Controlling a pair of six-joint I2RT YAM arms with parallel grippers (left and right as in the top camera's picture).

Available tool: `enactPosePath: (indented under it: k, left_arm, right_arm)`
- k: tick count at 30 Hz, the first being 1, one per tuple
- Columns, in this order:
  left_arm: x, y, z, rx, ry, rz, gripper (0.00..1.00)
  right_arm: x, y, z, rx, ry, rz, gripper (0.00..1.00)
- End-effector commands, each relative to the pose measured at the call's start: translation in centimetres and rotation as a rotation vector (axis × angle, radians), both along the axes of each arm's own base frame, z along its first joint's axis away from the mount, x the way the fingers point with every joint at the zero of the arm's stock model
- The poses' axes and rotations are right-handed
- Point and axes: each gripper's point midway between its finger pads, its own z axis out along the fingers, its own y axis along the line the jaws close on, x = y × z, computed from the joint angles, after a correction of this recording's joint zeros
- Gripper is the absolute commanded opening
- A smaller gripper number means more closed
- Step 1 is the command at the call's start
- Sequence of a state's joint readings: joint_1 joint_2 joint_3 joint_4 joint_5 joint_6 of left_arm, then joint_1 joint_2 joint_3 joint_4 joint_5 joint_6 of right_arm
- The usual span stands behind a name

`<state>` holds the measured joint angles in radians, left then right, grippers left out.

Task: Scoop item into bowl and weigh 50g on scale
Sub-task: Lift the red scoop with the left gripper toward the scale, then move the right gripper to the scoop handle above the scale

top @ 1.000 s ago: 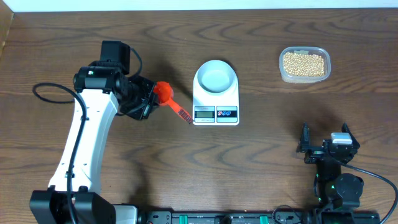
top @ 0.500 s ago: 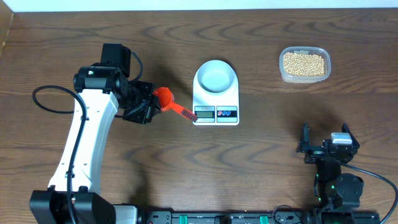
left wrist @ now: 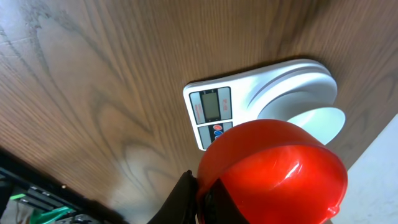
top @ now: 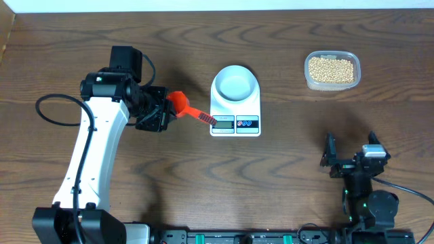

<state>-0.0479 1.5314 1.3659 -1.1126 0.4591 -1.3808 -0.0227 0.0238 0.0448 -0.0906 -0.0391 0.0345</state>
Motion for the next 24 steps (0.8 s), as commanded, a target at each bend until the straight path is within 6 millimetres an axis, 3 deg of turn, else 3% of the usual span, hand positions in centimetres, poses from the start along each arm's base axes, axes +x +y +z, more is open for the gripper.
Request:
enactPosePath:
  k: [1,6,10,16,20,24]
  left_arm:
    - [0.2,0.0,0.9,-0.008,-0.017,0.028,0.07]
    - [0.2,0.0,0.9,-0.013,-0.007,0.052,0.08]
    - [0.3,0.0,0.9,-0.015,-0.005,0.062,0.07]
    - [0.3,0.0,0.9,-0.016,-0.004,0.062,0.07]
    - [0.3,0.0,0.9,-0.018,0.001,0.075,0.08]
    - [0.3,0.0,0.9,-0.031,0.028,0.138,0.08]
  right_arm:
    - [-0.5,0.3,3.3,0.049,0.003,0.013,0.99]
    - [0.0,0.6,6.3,0.055,0.121,0.03,0.99]
    - [1.3,2.3,8.1,0.08,0.249,0.129,0.99]
    - [3.1,8.3,10.1,0.174,0.332,0.493,0.99]
    - [3.9,11.0,11.0,0.391,0.364,0.647,0.99]
    - [6.1,11.3,11.0,0.583,0.411,0.641,0.99]
